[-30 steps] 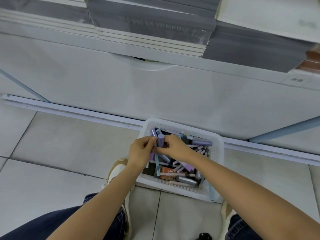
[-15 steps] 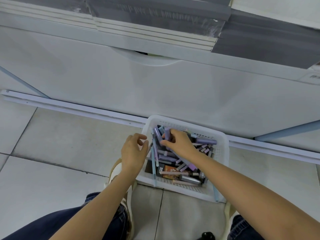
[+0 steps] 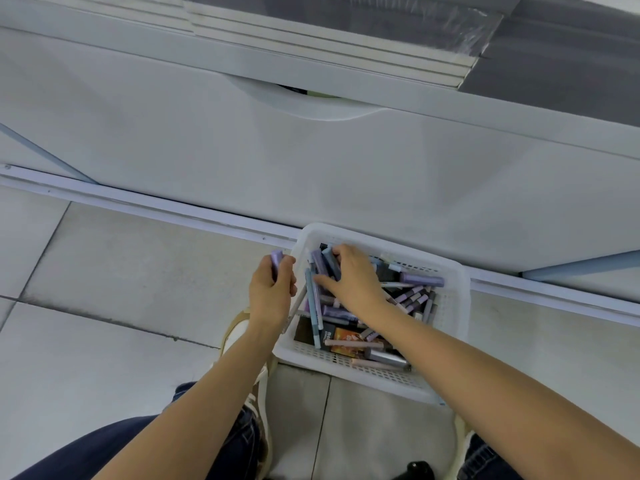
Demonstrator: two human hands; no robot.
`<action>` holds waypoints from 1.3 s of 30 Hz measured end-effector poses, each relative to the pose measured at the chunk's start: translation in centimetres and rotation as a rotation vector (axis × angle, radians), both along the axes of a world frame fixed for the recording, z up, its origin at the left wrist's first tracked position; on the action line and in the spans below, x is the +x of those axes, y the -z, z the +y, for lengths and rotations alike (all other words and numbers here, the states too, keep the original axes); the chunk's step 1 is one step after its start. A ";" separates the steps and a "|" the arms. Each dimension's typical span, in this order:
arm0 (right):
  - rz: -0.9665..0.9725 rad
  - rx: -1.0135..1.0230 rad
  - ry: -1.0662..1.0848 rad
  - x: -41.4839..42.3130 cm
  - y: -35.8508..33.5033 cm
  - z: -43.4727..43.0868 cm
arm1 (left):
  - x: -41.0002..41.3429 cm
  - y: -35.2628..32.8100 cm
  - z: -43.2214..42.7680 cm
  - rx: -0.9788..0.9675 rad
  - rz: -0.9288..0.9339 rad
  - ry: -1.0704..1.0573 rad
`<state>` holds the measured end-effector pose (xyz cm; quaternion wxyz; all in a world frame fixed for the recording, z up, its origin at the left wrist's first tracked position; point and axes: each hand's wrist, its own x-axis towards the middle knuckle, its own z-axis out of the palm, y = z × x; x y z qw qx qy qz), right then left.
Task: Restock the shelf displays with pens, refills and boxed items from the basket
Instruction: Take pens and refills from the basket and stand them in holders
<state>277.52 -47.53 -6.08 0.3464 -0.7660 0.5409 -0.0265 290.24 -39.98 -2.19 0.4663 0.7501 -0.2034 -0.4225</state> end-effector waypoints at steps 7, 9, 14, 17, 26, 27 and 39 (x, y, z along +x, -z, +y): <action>-0.051 0.070 -0.083 1.1 0.8 0.0 | 0.7 0.0 0.1 0.012 -0.027 0.114; -0.069 0.128 -0.145 1.0 0.4 -0.6 | 0.7 0.0 0.1 0.018 -0.020 0.131; -0.359 0.377 0.048 -1.0 -1.6 -1.5 | 0.0 -0.4 -0.1 0.031 0.020 0.153; -0.552 0.608 0.091 -2.0 -3.6 -1.8 | -0.6 -1.1 -0.2 0.029 0.168 0.239; -0.389 0.360 -0.190 -1.7 -5.9 1.2 | -2.7 -2.2 0.4 0.127 0.301 0.302; -0.371 0.365 -0.202 -1.8 -5.9 1.4 | -2.8 -2.0 0.6 0.137 0.258 0.255; 0.079 0.226 -0.286 -5.0 -1.2 3.1 | -1.0 -1.4 1.6 0.163 0.072 0.144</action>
